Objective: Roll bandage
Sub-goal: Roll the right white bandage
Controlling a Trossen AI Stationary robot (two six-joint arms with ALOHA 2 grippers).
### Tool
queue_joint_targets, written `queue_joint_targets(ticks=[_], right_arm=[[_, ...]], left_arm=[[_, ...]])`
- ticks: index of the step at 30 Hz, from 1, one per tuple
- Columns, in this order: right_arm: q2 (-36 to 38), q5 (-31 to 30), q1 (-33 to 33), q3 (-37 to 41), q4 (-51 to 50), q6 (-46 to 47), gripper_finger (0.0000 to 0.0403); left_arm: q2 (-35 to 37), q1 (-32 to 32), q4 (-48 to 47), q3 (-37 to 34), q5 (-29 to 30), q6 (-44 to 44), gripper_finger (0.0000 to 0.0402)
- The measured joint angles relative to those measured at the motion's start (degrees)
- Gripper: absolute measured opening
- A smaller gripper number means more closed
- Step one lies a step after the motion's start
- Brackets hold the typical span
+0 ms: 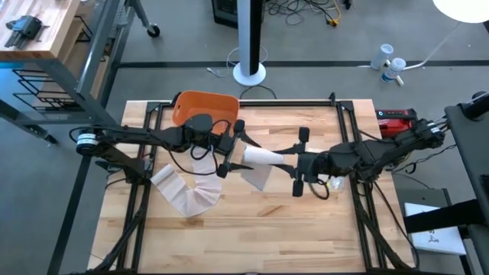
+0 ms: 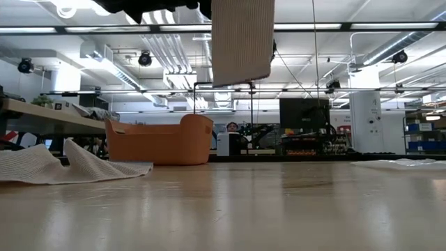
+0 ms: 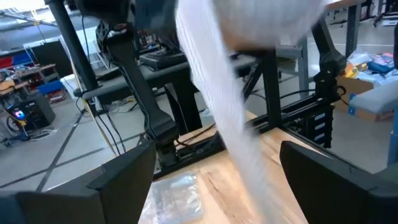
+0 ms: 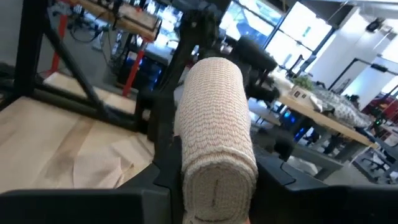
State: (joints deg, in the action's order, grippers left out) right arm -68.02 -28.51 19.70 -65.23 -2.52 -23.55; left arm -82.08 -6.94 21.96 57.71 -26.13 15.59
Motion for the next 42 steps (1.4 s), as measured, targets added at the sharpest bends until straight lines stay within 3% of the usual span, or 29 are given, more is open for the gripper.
queue_joint_targets(ticks=[8, 14, 16, 19, 21, 24, 26, 31, 36, 42], right_arm=[[-1.2, -4.5, -0.3, 0.0, 1.8, 2.8, 0.0108], [-2.5, -3.0, -0.6, 0.0, 6.2, 4.7, 0.0111], [-3.3, -2.6, -0.6, 0.0, 6.9, 6.3, 0.0108], [-3.6, -2.5, -0.6, 0.1, 6.6, 9.1, 0.0109], [-4.0, -2.6, -0.6, 0.0, 8.6, 12.1, 0.0112], [-4.6, -3.3, -0.6, 0.5, 10.6, 13.8, 0.0113], [-5.4, -4.3, -0.7, 1.1, 13.8, 14.1, 0.0110], [-7.2, -8.6, -1.2, 2.3, 21.3, 14.7, 0.0108], [-8.3, -15.4, -1.7, 2.8, 22.2, 14.4, 0.0116], [-8.8, -15.0, -1.9, 2.8, 23.9, 8.0, 0.0108]], left_arm=[[3.7, 0.2, -0.3, 0.1, 0.0, 3.1, 0.0343], [2.7, 0.2, 1.4, 0.8, 1.7, 3.8, 0.0340], [2.4, 0.2, 0.9, 0.8, 2.9, 3.8, 0.0320], [2.3, 0.3, 0.9, 0.7, 3.2, 5.5, 0.0255], [2.3, 0.4, 0.8, 0.7, 3.2, 6.0, 0.0191], [1.9, 0.4, 1.1, 0.7, 3.2, 6.2, 0.0062], [1.9, 0.4, 1.0, 0.7, 3.2, 5.6, 0.0019], [1.3, 0.5, 1.2, 0.7, 3.3, 5.0, 0.0004], [1.1, 0.6, 1.0, 0.7, 3.5, 4.9, 0.0001], [1.1, 0.6, 0.9, 0.7, 3.6, 4.7, 0.0004]])
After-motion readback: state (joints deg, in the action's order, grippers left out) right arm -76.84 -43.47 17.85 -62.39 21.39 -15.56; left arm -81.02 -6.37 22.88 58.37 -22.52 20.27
